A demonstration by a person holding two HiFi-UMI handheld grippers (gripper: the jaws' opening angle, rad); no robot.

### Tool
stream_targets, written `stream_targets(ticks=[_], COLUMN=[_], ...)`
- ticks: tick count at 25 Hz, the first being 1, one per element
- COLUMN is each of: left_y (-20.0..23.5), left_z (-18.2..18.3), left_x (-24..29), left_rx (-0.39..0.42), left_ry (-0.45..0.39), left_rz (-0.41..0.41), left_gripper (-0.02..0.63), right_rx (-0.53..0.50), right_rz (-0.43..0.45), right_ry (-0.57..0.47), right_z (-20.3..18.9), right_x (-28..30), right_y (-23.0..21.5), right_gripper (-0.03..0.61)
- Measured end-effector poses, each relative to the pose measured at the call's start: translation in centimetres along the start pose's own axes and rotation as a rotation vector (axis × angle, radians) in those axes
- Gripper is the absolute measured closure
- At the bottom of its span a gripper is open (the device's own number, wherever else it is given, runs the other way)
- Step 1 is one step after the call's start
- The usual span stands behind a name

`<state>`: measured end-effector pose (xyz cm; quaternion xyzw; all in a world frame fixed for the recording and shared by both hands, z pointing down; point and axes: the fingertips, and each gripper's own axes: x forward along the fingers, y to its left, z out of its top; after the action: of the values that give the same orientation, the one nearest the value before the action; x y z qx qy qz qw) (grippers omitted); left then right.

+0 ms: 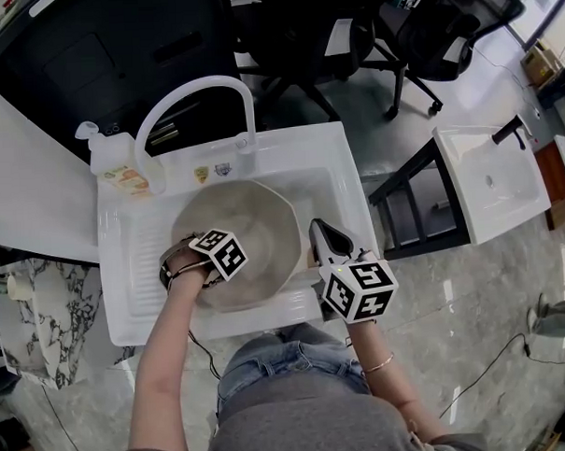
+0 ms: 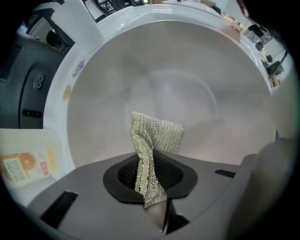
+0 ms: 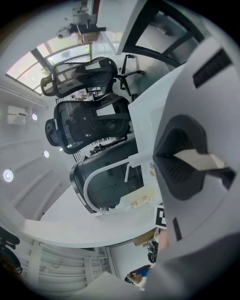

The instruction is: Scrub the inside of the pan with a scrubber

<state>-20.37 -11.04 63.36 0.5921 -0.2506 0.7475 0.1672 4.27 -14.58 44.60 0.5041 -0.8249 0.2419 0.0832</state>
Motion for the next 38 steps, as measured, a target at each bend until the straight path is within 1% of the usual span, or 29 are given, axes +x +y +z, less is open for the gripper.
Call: stream_targets(ticks=[2,6,8,10,15,17,20,23,25,27,29,31,34,36,38], left_y=[1.0,3.0,3.8,4.8,7.4,8.1,9.0,9.5,9.6,9.3,8.7,7.9,6.4,5.4,4.6], left_z=[0.1,0.6,0.9,1.3,2.6,3.2,4.1,5.2,6.1,7.1,8.0,8.6,9.3,9.5,9.3], left_x=[0.0,-0.2,-0.3,-0.5,-1.9,-2.9,-4.6,-7.3,-9.5,-11.7,-14.0,-15.9,-18.1,-19.6,-20.9], left_rx=[0.021,0.117,0.146,0.155,0.171,0.172,0.165,0.154,0.13,0.078,-0.002,-0.094,-0.226,-0.3,-0.36], left_ry=[0.001,-0.001,-0.005,-0.018,-0.076,-0.121,-0.213,-0.334,-0.43,-0.543,-0.667,-0.779,-0.926,-1.018,-1.097], left_rz=[0.06,0.212,0.27,0.322,0.491,0.554,0.648,0.755,0.805,0.814,0.782,0.709,0.558,0.47,0.403], left_gripper=[0.55,0.55,0.549,0.549,0.549,0.549,0.549,0.546,0.546,0.546,0.546,0.546,0.546,0.546,0.546], right_rx=[-0.002,-0.007,-0.008,-0.009,-0.01,-0.011,-0.014,-0.019,-0.021,-0.024,-0.026,-0.027,-0.031,-0.033,-0.032], right_rz=[0.005,0.018,0.022,0.023,0.018,0.017,0.016,0.02,0.021,0.021,0.022,0.025,0.03,0.034,0.041], right_ry=[0.002,0.009,0.008,0.006,0.005,0.005,0.006,0.01,0.009,0.006,0.002,-0.001,-0.01,-0.02,-0.032], right_z=[0.0,-0.1,0.0,0.1,0.1,0.0,0.0,-0.1,-0.1,0.0,0.0,0.1,0.4,0.6,0.7], right_x=[0.1,0.4,0.4,0.4,0.0,-0.1,-0.2,-0.4,-0.5,-0.6,-0.6,-0.6,-0.6,-0.7,-0.8], right_y=[0.0,0.4,0.4,0.3,0.0,0.0,0.0,0.1,0.2,0.2,0.3,0.4,0.8,1.1,1.5], right_gripper=[0.568,0.568,0.568,0.568,0.568,0.568,0.568,0.568,0.568,0.568,0.568,0.568,0.568,0.568,0.568])
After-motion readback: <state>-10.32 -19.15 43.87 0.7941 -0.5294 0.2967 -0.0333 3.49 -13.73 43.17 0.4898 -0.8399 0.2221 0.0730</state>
